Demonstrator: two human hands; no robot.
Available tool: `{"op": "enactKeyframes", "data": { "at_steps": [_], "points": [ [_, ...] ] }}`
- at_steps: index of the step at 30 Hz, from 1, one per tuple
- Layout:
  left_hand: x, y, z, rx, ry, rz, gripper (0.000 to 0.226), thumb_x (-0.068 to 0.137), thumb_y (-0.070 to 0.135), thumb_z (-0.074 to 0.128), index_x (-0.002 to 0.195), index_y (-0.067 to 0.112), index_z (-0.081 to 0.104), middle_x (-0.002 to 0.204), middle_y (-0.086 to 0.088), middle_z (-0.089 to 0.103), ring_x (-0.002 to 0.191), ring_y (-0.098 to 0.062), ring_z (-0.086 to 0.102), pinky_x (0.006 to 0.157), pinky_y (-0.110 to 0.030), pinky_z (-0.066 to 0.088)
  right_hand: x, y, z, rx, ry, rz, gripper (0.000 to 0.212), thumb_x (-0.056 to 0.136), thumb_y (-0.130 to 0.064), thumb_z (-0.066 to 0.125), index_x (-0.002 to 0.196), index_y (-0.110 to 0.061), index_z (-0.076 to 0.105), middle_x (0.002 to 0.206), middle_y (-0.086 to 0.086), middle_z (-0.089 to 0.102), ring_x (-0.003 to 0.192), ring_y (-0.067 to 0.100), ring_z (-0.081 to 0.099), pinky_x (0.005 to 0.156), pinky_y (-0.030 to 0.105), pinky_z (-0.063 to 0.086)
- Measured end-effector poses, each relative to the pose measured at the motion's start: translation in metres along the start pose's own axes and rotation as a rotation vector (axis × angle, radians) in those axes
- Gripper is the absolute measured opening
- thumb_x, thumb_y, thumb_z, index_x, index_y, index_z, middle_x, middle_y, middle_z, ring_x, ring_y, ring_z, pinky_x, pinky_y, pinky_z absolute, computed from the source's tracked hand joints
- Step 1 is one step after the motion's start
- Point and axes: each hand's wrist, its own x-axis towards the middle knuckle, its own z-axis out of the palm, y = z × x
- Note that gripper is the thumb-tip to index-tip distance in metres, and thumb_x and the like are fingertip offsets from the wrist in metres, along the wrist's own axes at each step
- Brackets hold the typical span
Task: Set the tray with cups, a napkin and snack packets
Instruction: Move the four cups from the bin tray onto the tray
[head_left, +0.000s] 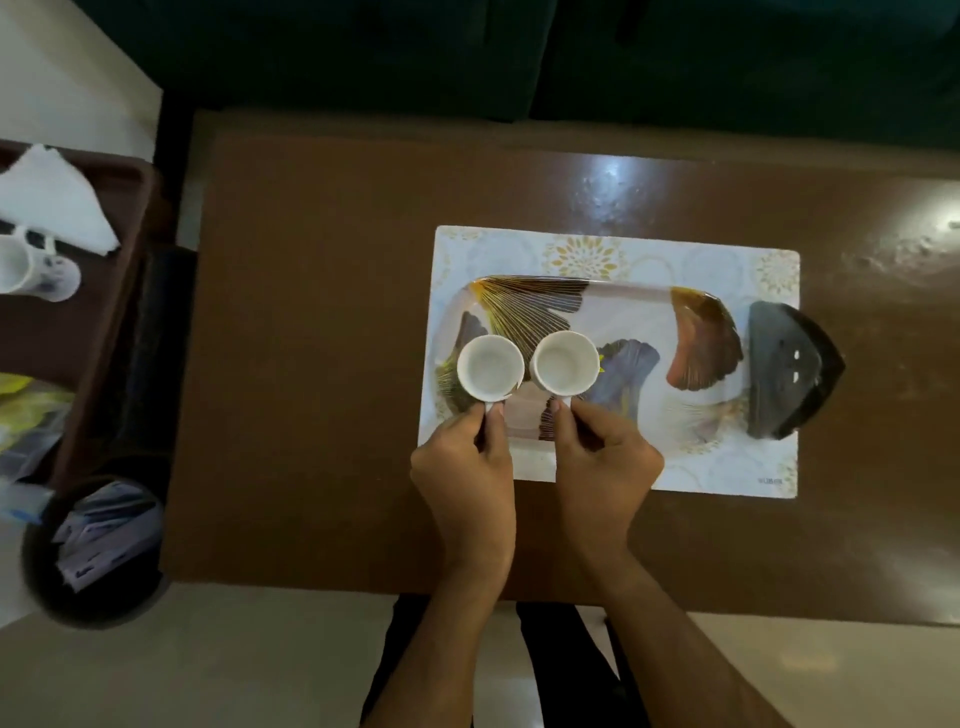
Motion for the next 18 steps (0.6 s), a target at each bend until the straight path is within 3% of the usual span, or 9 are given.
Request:
{"op": "enactKeyframes", "data": {
  "at_steps": [3,8,10,13,16,18],
  "points": [
    [-0.014,0.003,0.017,-0.001,0.007,0.008,0.012,0.095,0.017,0.076,0.099,0.008,0.085,0.076,-0.001,0.080,0.065,-0.010,0.073,0.061,-0.027,0.059,0.005,0.015,-0.014,0.004,0.027,0.010,0.004,0.090,-0.014,0.082,0.088,-0.011,0.083,0.071,-0.003,0.075,0.063,0.011,0.066,0.065,0.014,0.049],
    [-0.023,0.004,0.037,0.004,0.002,0.015,0.013,0.096,0.020,0.076,0.098,0.011,0.085,0.072,0.000,0.078,0.061,-0.007,0.068,0.055,-0.014,0.046,0.012,0.033,-0.030,-0.003,0.072,0.079,0.004,0.089,-0.012,0.082,0.087,-0.009,0.083,0.066,-0.005,0.070,0.059,0.007,0.063,0.063,0.009,0.047],
    [-0.026,0.005,0.044,0.005,-0.016,0.010,0.013,0.096,0.021,0.076,0.098,0.011,0.085,0.072,-0.002,0.078,0.061,-0.008,0.068,0.057,-0.015,0.047,0.013,0.039,-0.035,-0.014,0.068,0.099,0.005,0.090,-0.012,0.081,0.087,-0.010,0.083,0.068,-0.005,0.072,0.062,0.008,0.065,0.065,0.016,0.051],
    [-0.031,0.004,0.052,0.020,-0.048,0.005,0.011,0.094,0.018,0.079,0.091,0.009,0.085,0.067,-0.003,0.075,0.057,-0.007,0.062,0.058,-0.002,0.035,0.013,0.048,-0.039,-0.050,0.054,0.137,0.010,0.090,-0.014,0.080,0.082,-0.009,0.081,0.067,0.000,0.073,0.062,0.015,0.065,0.066,0.032,0.055],
    [-0.034,0.004,0.057,0.014,-0.068,0.018,0.010,0.093,0.017,0.080,0.089,0.009,0.084,0.066,-0.001,0.076,0.056,-0.005,0.062,0.056,-0.001,0.036,0.012,0.052,-0.041,-0.064,0.059,0.125,0.007,0.090,-0.014,0.080,0.086,-0.009,0.081,0.074,0.002,0.077,0.069,0.016,0.071,0.071,0.032,0.058],
    [-0.035,0.004,0.058,0.009,-0.083,0.027,0.011,0.093,0.019,0.080,0.089,0.009,0.085,0.067,-0.001,0.076,0.057,-0.007,0.065,0.057,-0.008,0.042,0.013,0.054,-0.040,-0.062,0.085,0.114,0.005,0.089,-0.014,0.081,0.090,-0.009,0.082,0.079,0.003,0.079,0.072,0.016,0.074,0.074,0.032,0.059]
  ]
}}
